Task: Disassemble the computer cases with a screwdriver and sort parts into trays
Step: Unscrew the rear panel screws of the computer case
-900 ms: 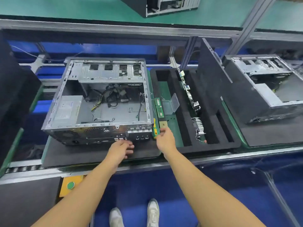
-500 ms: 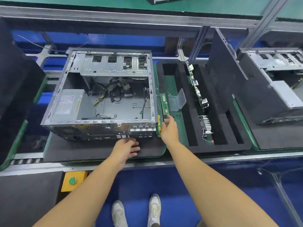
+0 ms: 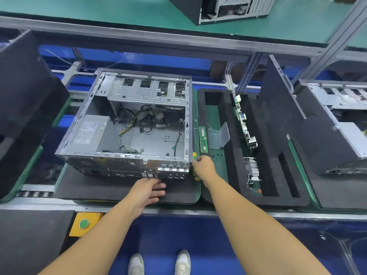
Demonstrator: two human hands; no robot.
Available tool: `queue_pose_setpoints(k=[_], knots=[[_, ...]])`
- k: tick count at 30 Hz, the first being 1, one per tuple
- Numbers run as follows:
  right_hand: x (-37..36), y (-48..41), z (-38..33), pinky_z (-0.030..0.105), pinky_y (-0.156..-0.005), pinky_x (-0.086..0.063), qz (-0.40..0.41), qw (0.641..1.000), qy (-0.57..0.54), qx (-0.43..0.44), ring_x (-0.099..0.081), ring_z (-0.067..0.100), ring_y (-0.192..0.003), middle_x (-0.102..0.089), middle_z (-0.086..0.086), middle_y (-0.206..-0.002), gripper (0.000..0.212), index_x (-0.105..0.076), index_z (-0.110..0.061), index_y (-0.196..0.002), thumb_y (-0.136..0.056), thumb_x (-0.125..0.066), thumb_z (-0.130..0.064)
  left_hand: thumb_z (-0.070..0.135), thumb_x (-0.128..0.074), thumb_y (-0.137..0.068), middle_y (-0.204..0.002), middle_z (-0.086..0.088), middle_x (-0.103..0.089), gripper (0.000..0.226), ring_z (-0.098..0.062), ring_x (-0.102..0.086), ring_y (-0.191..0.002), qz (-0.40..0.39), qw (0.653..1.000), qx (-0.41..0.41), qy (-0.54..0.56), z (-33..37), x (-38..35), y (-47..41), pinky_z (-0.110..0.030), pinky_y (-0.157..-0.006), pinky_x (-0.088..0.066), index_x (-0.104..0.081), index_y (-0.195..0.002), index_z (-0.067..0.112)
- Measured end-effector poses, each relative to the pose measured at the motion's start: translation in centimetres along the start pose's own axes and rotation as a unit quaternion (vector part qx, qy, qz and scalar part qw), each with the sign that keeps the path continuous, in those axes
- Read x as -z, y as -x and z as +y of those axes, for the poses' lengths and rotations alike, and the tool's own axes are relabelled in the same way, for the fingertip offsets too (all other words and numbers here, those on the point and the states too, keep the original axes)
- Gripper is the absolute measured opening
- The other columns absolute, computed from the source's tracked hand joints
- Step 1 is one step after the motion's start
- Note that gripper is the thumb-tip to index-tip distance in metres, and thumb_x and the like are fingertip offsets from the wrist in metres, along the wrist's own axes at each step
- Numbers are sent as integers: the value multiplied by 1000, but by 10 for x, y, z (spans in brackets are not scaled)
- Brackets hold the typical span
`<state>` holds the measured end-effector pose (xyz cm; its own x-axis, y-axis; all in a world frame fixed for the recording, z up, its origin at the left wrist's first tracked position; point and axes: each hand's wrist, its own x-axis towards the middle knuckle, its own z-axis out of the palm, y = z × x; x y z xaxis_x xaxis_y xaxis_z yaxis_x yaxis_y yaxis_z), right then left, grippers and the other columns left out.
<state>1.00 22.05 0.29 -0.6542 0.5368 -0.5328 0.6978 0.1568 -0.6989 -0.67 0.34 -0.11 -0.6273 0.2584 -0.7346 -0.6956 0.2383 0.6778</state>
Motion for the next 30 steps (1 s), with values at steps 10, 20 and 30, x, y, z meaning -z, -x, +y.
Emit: queue_pose_setpoints(k=[10, 20, 30], knots=[[17, 34, -21, 28, -58, -40, 3, 976, -214, 38, -47, 14, -59, -57, -2, -73, 13, -52, -18, -98, -100, -39, -20, 21, -51, -101, -98, 5, -77, 19, -16, -74, -87, 37, 988, -120, -92, 24, 30, 45, -32, -75, -56, -69, -105, 20], [20, 94, -59, 28, -51, -31, 83, 970, -193, 126, -43, 13, -53, -48, -8, -58, 14, -48, -21, -84, -93, -42, -29, 23, -55, -98, -103, 26, -65, 21, 1, -63, -89, 38, 845, -381, -373, 103, 90, 83, -29, -78, -52, -58, -100, 43], [-54, 158, -84, 28, -52, -41, -29, 949, -295, 107, -51, 16, -51, -58, 2, -68, 13, -52, -15, -102, -101, -41, -21, 53, -69, -86, -167, 2, 6, 77, -31, -1, -152, 89, 599, -310, -733, 134, 201, 34, -57, -118, -19, -27, -150, 49]])
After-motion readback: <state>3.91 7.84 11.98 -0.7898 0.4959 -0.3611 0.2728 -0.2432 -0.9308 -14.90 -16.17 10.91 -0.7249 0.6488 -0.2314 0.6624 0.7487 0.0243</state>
